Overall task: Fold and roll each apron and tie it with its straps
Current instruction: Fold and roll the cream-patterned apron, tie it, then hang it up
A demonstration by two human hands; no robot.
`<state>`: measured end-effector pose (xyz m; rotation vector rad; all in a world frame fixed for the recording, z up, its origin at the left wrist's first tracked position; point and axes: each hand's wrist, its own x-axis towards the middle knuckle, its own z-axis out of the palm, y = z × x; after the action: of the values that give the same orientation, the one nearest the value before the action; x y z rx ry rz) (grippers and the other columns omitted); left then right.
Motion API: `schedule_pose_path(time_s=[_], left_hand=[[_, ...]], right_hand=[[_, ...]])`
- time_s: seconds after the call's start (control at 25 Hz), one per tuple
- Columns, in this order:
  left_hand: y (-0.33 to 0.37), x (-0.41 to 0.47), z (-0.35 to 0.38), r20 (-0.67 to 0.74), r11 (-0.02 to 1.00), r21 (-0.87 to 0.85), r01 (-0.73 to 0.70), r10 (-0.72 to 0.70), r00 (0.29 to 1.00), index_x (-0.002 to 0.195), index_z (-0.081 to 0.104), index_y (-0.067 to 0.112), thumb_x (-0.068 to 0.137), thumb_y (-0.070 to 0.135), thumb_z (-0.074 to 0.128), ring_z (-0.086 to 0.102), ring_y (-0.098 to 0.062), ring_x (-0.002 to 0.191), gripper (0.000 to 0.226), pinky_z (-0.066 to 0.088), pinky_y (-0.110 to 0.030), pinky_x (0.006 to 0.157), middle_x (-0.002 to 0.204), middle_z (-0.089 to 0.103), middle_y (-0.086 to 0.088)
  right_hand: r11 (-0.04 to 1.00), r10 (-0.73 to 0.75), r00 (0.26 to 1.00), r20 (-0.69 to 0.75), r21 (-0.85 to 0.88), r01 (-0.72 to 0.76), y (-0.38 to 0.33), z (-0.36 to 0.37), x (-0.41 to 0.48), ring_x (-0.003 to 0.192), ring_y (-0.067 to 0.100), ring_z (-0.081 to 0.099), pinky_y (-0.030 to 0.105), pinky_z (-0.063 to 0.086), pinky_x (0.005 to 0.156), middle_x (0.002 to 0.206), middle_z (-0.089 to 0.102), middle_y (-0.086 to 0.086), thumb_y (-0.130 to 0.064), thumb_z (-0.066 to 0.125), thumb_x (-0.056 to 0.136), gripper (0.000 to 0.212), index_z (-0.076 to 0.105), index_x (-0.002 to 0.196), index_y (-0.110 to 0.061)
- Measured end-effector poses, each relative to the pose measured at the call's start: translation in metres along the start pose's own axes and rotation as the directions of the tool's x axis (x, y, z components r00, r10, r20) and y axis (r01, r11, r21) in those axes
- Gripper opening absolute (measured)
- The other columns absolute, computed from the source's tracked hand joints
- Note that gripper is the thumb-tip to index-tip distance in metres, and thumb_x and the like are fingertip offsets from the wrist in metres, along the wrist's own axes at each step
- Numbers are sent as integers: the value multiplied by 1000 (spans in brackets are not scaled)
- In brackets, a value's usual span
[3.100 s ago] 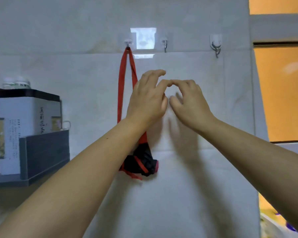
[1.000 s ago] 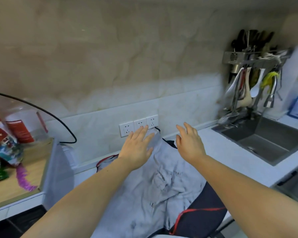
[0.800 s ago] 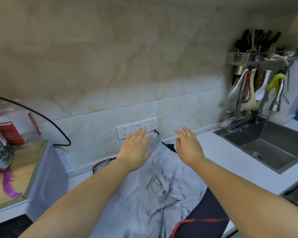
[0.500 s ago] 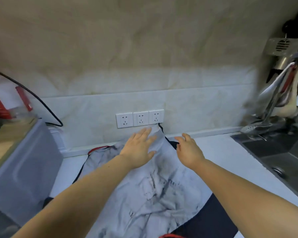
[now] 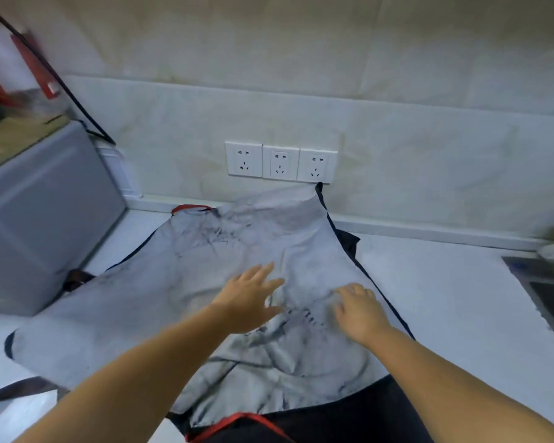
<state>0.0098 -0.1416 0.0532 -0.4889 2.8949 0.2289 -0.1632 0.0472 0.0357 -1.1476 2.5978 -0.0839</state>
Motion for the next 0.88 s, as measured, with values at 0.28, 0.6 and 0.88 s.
schedule_pose_path(time_s=[0.28,0.6,0.88], left_hand=[[-22,-31,79,-113,998,-3,58,-58,992,152,19,40,77,73,8,8,-23,150,82,16,-44,119,164,4,4],[19,-62,113,-430,993,31,113,-89,899,144,39,35,85,67,22,29,-23,143,69,24,-49,114,158,29,1],[64,-118,105,-160,994,-14,-105,102,982,113,42,29,61,55,57,40,-18,124,60,30,-40,104,131,44,8]], right_hand=[[999,42,941,-336,2,-44,-29,89,5,144,27,20,40,14,120,156,28,9,-40,28,101,51,37,147,-20],[987,-35,902,-429,125,98,-23,95,-16,124,27,46,36,36,105,132,56,10,-29,38,99,37,55,129,-15],[954,-294,950,104,-28,298,-7,71,-109,131,20,37,34,33,109,141,40,-2,-12,58,73,67,44,136,-28]])
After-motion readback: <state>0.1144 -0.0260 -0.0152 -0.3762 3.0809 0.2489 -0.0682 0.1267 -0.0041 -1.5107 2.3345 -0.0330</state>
